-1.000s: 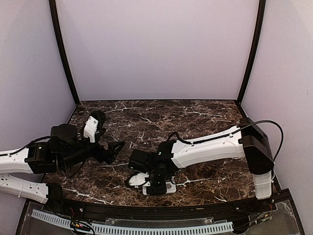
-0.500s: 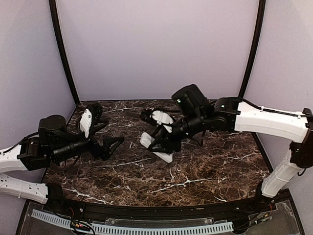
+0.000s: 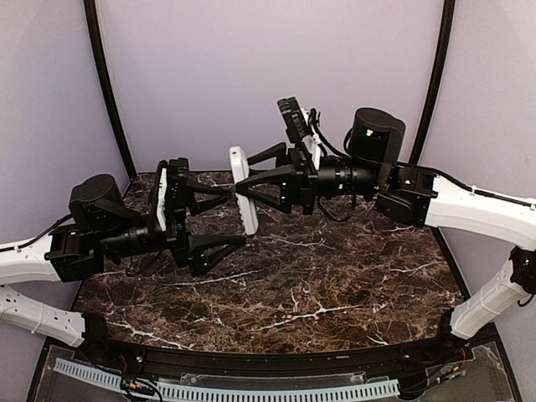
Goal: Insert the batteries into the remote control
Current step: Pass from the right arm to the left
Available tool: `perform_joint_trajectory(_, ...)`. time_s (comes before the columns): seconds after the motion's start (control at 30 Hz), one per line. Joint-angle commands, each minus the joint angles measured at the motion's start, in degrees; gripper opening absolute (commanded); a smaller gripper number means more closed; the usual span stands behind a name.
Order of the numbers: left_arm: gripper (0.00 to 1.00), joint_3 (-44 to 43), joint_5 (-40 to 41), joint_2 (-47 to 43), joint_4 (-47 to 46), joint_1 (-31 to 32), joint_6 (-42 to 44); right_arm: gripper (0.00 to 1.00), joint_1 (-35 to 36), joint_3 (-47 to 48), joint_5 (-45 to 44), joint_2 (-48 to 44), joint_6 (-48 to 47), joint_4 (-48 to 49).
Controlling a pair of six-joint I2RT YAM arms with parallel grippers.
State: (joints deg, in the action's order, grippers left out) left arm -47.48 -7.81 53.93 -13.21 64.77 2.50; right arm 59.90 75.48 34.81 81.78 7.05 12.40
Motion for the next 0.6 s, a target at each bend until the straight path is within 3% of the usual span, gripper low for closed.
perform_joint_trajectory(0.0,0.99,-3.0,-3.9,0.8,-5.1,-0.2,-1.4,0.26,0.0,2.2,3.2,1.4,3.5,5.4)
perform_joint_trajectory(0.07,0.96,-3.2,-2.8,1.1,-5.2,-0.2,-1.9,0.26,0.0,2.0,3.3,1.4,3.5,5.1)
perform_joint_trajectory(0.2,0.79,-2.8,-1.4,1.4,-5.7,-0.2,-2.2,0.26,0.1,1.9,4.7,1.4,4.2,5.3)
perform_joint_trajectory(0.4,0.61,-3.7,-1.9,3.3,-5.7,-0.2,-4.2,0.25,0.4,2.2,5.1,2.0,4.8,5.6)
perform_joint_trajectory(0.57,0.54,-3.8,-1.7,3.8,-6.5,-0.2,-5.1,0.25,0.6,2.0,5.0,2.2,5.0,5.5)
